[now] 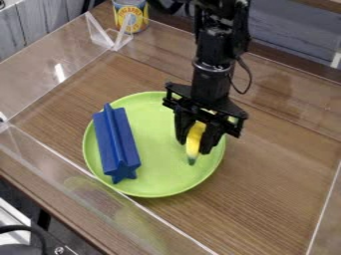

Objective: Put the banana in the green plate

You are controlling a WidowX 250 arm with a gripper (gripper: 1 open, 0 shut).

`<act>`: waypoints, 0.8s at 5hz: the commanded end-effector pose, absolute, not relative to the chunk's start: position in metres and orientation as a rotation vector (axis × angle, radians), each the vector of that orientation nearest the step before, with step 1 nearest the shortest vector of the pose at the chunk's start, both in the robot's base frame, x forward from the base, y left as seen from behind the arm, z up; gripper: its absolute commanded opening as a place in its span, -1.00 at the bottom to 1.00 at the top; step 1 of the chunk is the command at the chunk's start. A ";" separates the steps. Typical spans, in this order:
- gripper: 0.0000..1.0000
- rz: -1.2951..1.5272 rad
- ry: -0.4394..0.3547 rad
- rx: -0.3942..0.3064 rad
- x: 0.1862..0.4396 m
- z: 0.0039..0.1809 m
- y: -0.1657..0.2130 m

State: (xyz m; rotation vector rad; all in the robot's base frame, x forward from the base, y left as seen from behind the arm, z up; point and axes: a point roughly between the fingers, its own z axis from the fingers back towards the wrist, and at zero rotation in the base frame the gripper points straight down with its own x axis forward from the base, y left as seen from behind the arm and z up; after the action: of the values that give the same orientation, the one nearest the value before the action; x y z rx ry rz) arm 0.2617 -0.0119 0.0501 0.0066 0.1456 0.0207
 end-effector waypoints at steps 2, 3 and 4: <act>-1.00 0.038 0.088 -0.006 0.258 0.073 0.012; 1.00 0.035 0.090 -0.004 0.247 0.071 0.011; 1.00 0.028 0.091 -0.006 0.242 0.081 0.004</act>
State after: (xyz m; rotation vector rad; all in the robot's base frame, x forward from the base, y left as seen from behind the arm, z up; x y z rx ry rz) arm 0.2391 0.0048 0.0718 -0.0051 0.1273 0.0313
